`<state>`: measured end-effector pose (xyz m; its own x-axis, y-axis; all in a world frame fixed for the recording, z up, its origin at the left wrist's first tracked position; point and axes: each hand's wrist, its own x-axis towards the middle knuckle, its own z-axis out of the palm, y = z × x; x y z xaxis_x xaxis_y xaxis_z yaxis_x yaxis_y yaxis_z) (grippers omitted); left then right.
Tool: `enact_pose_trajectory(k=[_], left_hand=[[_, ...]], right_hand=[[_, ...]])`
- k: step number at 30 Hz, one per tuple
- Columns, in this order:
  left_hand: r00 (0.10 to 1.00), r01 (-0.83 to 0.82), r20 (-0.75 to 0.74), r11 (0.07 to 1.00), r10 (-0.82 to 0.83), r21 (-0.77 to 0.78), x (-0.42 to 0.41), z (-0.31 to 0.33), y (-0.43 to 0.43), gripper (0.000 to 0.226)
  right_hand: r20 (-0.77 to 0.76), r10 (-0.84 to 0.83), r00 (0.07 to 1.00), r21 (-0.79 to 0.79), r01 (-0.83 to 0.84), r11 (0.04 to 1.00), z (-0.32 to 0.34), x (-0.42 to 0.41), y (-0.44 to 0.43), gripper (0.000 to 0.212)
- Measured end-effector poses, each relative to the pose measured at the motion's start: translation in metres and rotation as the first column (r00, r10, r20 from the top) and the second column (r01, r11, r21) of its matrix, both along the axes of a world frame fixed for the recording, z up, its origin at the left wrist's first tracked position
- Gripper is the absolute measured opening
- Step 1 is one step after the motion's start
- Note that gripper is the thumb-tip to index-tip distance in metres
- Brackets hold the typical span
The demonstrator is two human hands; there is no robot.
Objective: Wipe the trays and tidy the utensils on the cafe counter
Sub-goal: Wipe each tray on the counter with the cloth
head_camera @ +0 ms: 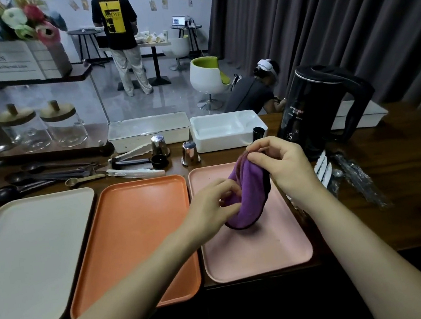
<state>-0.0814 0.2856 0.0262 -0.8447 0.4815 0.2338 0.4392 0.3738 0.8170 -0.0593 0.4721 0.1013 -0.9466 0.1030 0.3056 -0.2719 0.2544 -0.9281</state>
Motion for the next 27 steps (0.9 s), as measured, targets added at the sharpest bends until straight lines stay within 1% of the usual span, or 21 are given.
enact_pose_trajectory(k=[3,5,10,13,14,17,20,22,24,25,26,27], left_hand=[[0.998,-0.007,-0.065,1.0,0.008,0.019,0.0,-0.004,0.02,0.035],[0.995,-0.042,-0.088,0.999,0.042,0.007,-0.001,-0.006,0.032,0.037],[0.988,-0.085,-0.135,0.996,0.079,-0.042,-0.009,-0.008,0.045,0.014],[0.987,-0.128,-0.101,0.991,0.125,-0.028,-0.015,-0.008,0.038,0.01],[0.985,-0.151,-0.088,0.988,0.151,0.001,-0.02,-0.008,0.033,0.006],[0.965,-0.245,-0.085,0.969,0.246,0.022,-0.037,0.003,0.014,0.015],[0.959,-0.258,-0.129,0.966,0.253,-0.018,-0.054,0.02,0.001,0.015],[0.956,-0.251,-0.166,0.967,0.242,-0.035,-0.062,0.034,-0.004,0.009],[0.954,-0.235,-0.196,0.972,0.228,-0.016,-0.067,0.051,-0.008,0.005],[0.955,-0.217,-0.206,0.976,0.215,0.009,-0.07,0.058,-0.01,0.006],[0.95,-0.203,-0.238,0.979,0.204,0.029,-0.07,0.065,-0.012,0.007],[0.932,-0.204,-0.3,0.979,0.201,0.022,-0.068,0.071,-0.014,0.007]], right_hand=[[0.01,-0.035,0.999,-0.059,0.035,0.998,0.001,0.001,0.014,0.01],[0.022,-0.054,0.998,-0.074,0.056,0.996,0.002,0.002,0.022,0.009],[0.056,-0.069,0.996,-0.114,0.075,0.991,-0.002,0.002,0.039,0.009],[0.066,-0.078,0.995,-0.123,0.086,0.989,-0.006,0.001,0.048,0.01],[0.069,-0.087,0.994,-0.109,0.094,0.99,-0.008,0.0,0.052,0.01],[0.086,-0.123,0.989,0.001,0.123,0.992,-0.017,-0.005,0.062,0.012],[0.105,-0.163,0.981,0.175,0.143,0.974,-0.03,-0.015,0.065,0.017],[0.125,-0.201,0.972,0.26,0.163,0.952,-0.036,-0.022,0.06,0.013],[0.087,-0.25,0.964,0.253,0.221,0.942,-0.033,-0.028,0.053,0.01],[0.039,-0.278,0.96,0.227,0.263,0.938,-0.029,-0.03,0.05,0.01],[-0.016,-0.297,0.955,0.201,0.294,0.934,-0.024,-0.03,0.048,0.009],[-0.059,-0.298,0.953,0.193,0.304,0.933,-0.02,-0.03,0.048,0.008]])
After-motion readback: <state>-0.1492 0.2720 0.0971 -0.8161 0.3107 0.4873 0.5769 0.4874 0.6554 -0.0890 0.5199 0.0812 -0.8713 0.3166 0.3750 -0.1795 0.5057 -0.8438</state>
